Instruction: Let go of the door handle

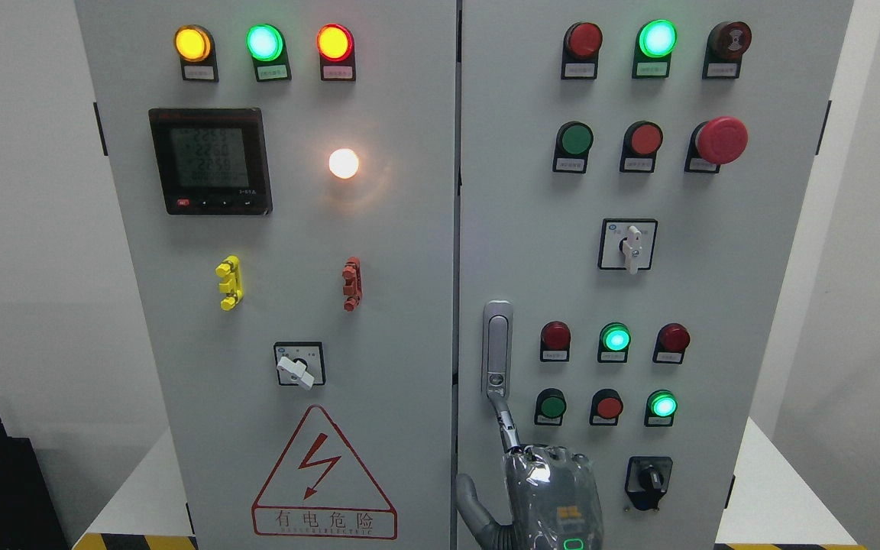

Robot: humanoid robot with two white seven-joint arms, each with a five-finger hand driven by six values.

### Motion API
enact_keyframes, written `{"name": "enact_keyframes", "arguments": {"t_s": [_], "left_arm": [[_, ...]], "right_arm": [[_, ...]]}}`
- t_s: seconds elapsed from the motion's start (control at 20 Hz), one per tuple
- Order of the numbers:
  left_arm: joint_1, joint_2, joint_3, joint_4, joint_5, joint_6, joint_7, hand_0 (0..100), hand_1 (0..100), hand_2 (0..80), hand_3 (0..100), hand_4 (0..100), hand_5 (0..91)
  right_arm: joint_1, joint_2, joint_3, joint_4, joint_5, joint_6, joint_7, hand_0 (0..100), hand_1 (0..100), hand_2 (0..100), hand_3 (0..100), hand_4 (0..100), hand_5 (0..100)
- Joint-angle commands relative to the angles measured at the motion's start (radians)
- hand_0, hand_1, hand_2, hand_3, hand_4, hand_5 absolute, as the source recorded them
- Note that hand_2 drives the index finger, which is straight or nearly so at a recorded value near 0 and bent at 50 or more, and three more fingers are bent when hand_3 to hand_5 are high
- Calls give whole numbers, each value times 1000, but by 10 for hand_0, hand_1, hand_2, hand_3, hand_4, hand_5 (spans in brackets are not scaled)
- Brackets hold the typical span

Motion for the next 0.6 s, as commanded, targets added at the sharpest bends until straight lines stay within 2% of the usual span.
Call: {"name": "enact_keyframes", "arguments": {"t_s": [0.0, 0.55], "left_arm": [[0, 0, -12, -15, 0, 0, -1, 120, 389, 0, 0, 0, 0], [0, 0, -12, -15, 0, 0, -1, 120, 389, 0, 0, 0, 0]], "right_arm": [[-11, 1, -11, 11, 1, 1, -1, 385, 378, 47, 1000, 1000, 988], [-14, 1, -17, 20, 1, 1, 2, 384, 375, 54, 1000, 1000, 984]]}}
